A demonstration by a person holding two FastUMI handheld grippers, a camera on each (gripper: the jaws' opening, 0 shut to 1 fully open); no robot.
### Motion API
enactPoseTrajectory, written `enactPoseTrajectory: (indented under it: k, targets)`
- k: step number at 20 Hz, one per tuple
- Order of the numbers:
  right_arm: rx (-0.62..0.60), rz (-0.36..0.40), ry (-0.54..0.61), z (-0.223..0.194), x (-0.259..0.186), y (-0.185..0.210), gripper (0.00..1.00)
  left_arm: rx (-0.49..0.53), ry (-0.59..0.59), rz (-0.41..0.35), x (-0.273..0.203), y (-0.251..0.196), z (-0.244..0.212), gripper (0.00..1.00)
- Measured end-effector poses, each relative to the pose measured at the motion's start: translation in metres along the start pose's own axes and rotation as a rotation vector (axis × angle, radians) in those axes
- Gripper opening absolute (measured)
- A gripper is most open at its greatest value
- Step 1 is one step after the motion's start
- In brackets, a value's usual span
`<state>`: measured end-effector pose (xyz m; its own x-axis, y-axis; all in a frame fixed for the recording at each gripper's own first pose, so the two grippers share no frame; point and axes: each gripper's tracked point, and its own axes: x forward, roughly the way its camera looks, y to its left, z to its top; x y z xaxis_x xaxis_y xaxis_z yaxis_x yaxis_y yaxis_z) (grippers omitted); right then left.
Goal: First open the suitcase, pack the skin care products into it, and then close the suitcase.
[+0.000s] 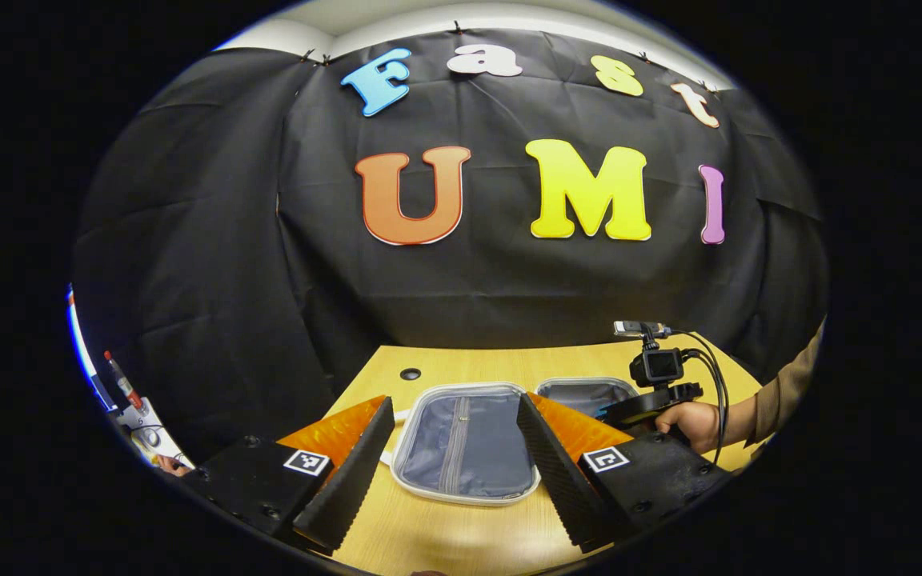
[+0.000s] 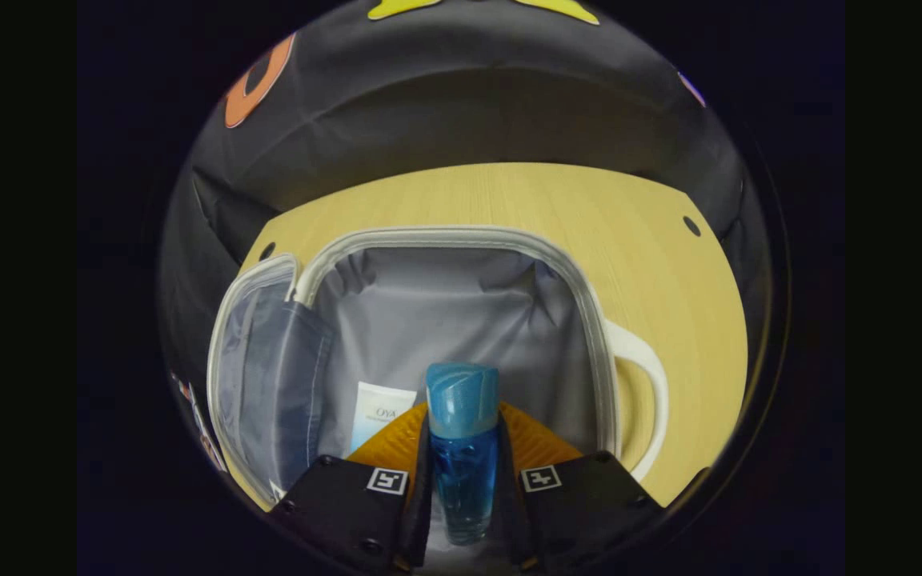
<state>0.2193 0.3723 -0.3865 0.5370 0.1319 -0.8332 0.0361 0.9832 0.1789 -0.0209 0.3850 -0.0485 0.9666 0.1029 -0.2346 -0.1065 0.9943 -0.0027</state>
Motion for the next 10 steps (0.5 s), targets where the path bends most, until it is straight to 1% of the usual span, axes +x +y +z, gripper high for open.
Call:
enactPoseTrajectory:
  k: [4, 6, 7, 8, 10]
  targets:
    - [0.01, -0.017, 0.018, -0.002, 0.006, -0.002, 0.37, -0.026, 0.033, 0.018, -0.003, 0.01, -0.013, 0.99]
    - [-0.011, -0.024, 0.018, -0.002, 0.005, -0.001, 0.35, -0.044, 0.041, 0.03, -0.004, 0.014, -0.017, 0.99]
    - [-0.013, -0.025, 0.02, -0.003, 0.005, -0.001, 0.35, -0.055, 0.045, 0.034, -0.004, 0.017, -0.019, 0.99]
    - [-0.015, -0.024, 0.021, -0.003, 0.004, 0.0, 0.39, -0.067, 0.051, 0.041, -0.003, 0.019, -0.021, 0.99]
    - [-0.011, -0.01, 0.035, -0.004, 0.004, 0.001, 0.39, -0.104, 0.055, 0.053, -0.003, 0.025, -0.025, 0.99]
